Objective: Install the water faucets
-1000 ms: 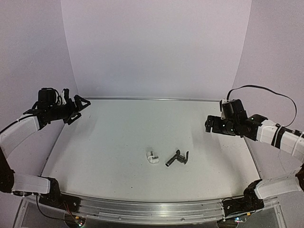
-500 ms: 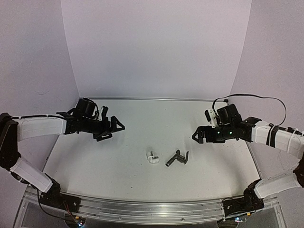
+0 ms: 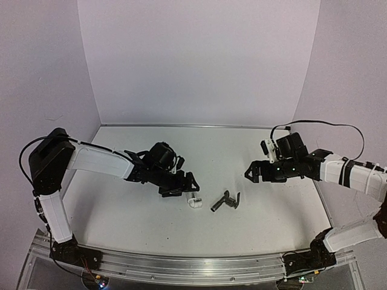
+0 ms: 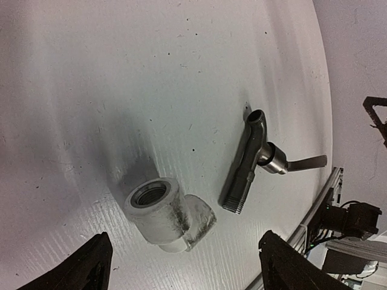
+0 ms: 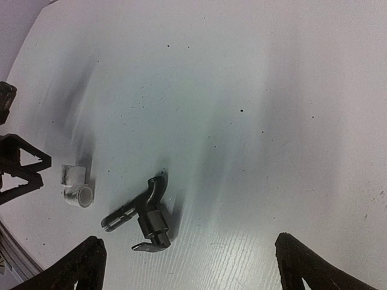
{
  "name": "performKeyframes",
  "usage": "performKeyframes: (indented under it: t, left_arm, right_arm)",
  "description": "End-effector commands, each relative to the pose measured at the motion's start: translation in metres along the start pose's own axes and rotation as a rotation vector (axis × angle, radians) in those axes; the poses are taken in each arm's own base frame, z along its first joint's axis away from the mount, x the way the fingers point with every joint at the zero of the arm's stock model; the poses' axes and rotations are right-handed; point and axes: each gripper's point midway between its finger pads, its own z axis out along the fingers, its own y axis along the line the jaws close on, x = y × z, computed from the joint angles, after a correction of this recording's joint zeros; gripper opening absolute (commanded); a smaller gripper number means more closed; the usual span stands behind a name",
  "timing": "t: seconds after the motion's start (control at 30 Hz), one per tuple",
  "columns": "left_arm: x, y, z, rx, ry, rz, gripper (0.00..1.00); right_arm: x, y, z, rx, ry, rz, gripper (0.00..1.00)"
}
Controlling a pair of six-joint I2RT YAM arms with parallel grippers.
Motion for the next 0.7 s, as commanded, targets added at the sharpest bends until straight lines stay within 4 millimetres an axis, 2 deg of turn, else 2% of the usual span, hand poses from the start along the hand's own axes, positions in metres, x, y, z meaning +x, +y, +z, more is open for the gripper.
performKeyframes:
  t: [0.0,0.1,0.27,0.43,0.57,0.67]
  left_arm:
    - [-0.008,-0.023,0.009,-0.095,-0.115,0.084,0.88]
    - [-0.005,-0.022,0.008,-0.239,-0.196,0.256,0.91]
    - [-0.007,-0.014,-0.01,-0.417,-0.262,0.612,0.96]
    - [0.012,-0.022,-0.005,-0.388,-0.136,0.985,0.95]
    - [0.025,-0.034,-0.004,-0.315,-0.073,1.195,0.92]
    - [0.031,-0.039,0.002,-0.28,-0.036,1.305,0.85]
  right_arm:
    - [-0.005,-0.002,-0.003,0.012,-0.038,-0.002,0.98]
    - [-0.004,-0.004,-0.002,0.02,-0.038,-0.007,0.98]
    - [-0.001,-0.005,-0.003,0.022,-0.036,-0.014,0.98]
    - [-0.001,-0.005,-0.003,0.017,-0.037,-0.015,0.98]
    - [0.0,-0.005,-0.005,0.017,-0.042,-0.014,0.98]
    - [0.002,-0.006,-0.005,0.019,-0.042,-0.012,0.98]
